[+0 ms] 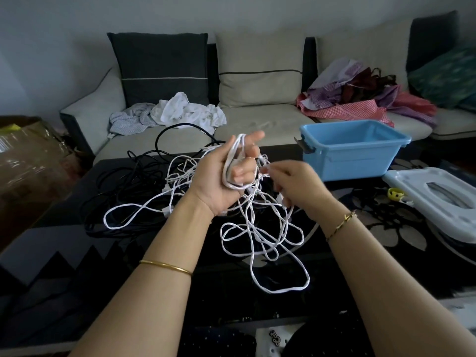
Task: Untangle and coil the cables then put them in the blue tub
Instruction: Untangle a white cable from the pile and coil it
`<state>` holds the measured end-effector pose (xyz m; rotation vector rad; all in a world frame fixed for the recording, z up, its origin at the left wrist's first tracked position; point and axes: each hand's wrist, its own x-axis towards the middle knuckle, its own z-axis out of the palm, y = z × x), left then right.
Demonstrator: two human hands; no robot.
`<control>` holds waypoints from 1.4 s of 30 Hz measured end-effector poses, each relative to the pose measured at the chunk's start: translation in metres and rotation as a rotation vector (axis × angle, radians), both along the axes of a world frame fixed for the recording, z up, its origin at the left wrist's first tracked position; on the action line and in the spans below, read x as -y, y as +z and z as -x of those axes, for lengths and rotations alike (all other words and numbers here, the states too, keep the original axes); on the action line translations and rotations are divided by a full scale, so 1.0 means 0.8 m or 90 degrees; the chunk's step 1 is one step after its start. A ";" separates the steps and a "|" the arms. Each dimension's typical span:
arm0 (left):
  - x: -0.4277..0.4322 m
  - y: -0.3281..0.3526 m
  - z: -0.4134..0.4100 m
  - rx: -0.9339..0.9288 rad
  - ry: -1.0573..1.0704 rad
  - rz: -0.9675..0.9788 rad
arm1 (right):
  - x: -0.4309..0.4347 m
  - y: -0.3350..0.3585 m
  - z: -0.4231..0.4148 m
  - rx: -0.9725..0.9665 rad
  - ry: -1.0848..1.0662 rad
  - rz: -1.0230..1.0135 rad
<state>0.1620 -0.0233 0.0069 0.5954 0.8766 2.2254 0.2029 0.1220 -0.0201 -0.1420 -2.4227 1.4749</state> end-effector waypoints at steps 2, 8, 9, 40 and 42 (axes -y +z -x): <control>0.001 0.002 0.000 0.026 0.075 -0.023 | 0.015 -0.003 -0.003 0.080 0.114 -0.051; 0.006 0.003 0.013 0.080 0.301 0.011 | 0.029 0.017 -0.018 0.209 0.312 -0.112; 0.005 0.000 0.016 0.065 0.346 0.044 | 0.030 0.020 -0.023 0.229 0.342 -0.097; 0.004 -0.007 0.010 0.015 -0.002 0.001 | 0.004 -0.018 0.006 0.130 0.166 -0.043; 0.008 -0.008 0.013 -0.005 0.169 0.020 | 0.013 -0.019 0.002 0.205 0.255 -0.135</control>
